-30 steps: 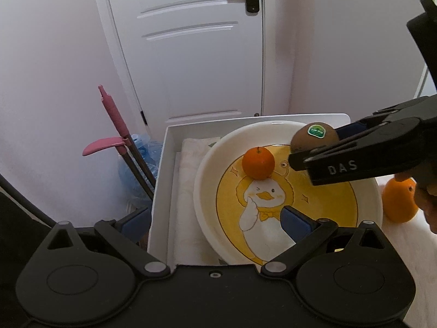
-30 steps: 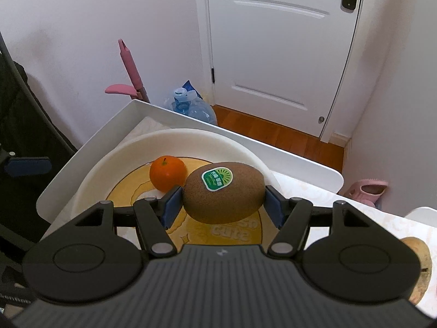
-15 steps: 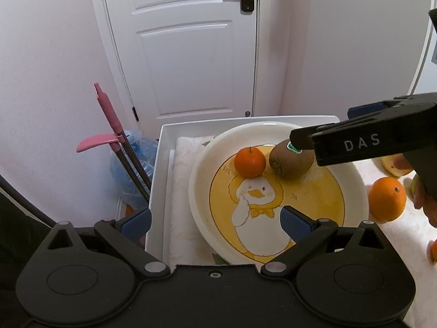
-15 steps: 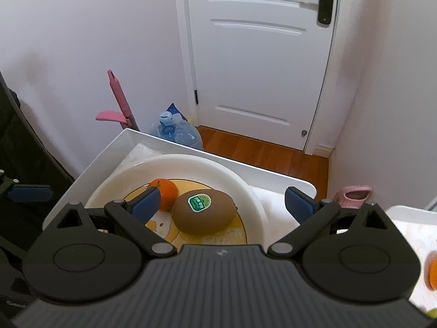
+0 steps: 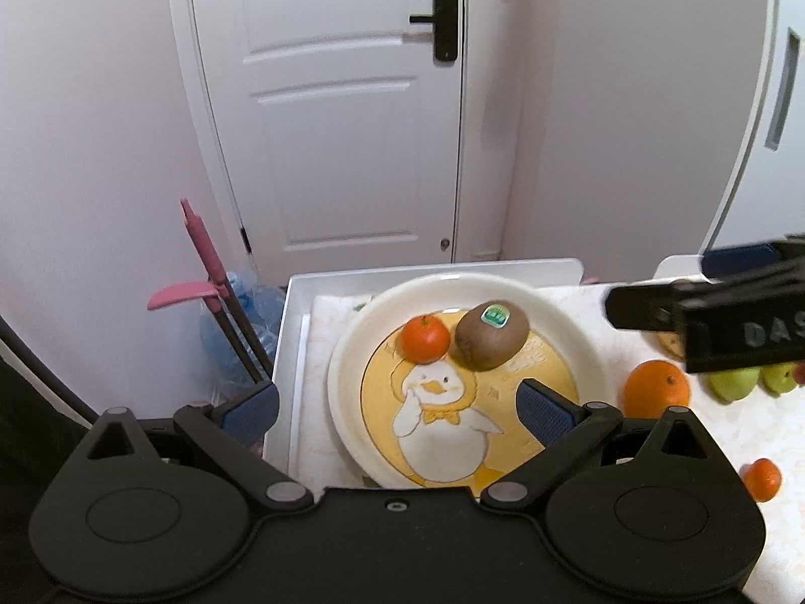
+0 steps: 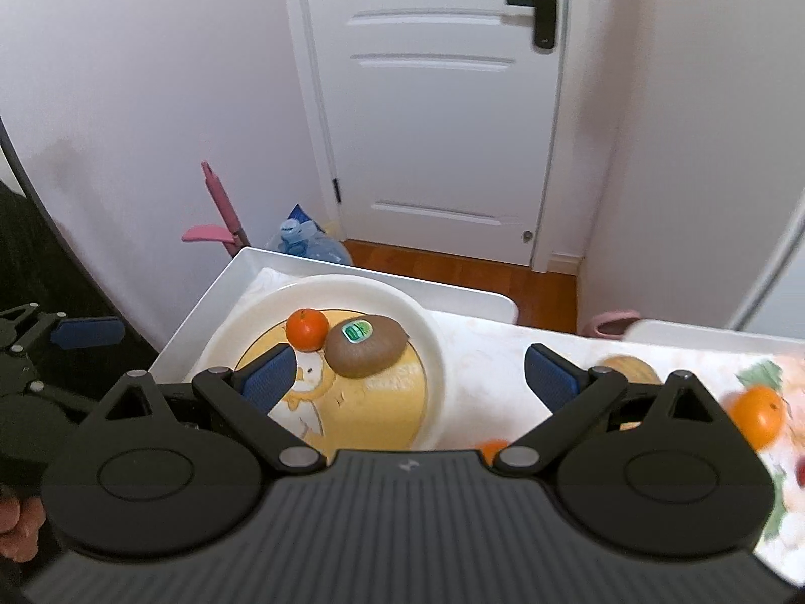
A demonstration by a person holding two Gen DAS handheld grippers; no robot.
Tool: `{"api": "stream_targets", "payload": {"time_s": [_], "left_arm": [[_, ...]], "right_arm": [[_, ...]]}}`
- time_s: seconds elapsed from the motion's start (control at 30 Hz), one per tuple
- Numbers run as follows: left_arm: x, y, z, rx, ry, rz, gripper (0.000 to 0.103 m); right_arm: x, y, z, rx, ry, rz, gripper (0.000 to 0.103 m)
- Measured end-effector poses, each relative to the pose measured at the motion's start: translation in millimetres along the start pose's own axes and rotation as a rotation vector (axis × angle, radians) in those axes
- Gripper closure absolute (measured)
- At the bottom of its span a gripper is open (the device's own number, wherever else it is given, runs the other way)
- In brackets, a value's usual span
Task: Organize fruits
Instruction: 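Withdraw both tools from the plate back toward the loose fruit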
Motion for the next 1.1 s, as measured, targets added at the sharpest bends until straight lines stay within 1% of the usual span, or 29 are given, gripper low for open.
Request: {"api": "stream_targets", "payload": {"time_s": [0.13,0.33,0.47,0.63,0.73,0.9,1.1], "left_arm": [[15,-9,-1,0.003,-0.016,0.007,0.001],[44,-33,11,-0.021,-0.051,-0.018,0.001],[57,-53,23,-0.009,-0.051,-0.028,0.001],[72,-83,42,0.011,-0.047,-0.025,0.001],[78,-103,52,0.018,-0.05,-0.027,0.001],[82,-136,67,0.026,-0.052,-0.005,0.001],[71,-173,83,0.031,-0.04,0.032,0.002]], "right_arm": [[31,-16,19,-0.043,-0.01,0.023,0.0],[64,-45,58,-0.118,-0.006,0.081,0.0],[85,-67,82,-0.106,-0.007,0.106,0.0],[107,-96,104,-0.088,-0.011,0.115,0.0],[112,-110,114,-0.075,-0.008,0.118,0.0],[116,-142,131,-0.069,-0.004,0.112,0.0],[103,-176,145,-0.045,-0.002,0.09,0.0]]}}
Point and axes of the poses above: each gripper's, at about its wrist camera, not at the fingertips, and x roughly against the way its jaws point, y to its left, z to its underside, the point moved 1 cm from there along -x, roughly the way its jaws point, and after that the axes turned 6 degrees about x, right-handed, at the moved point
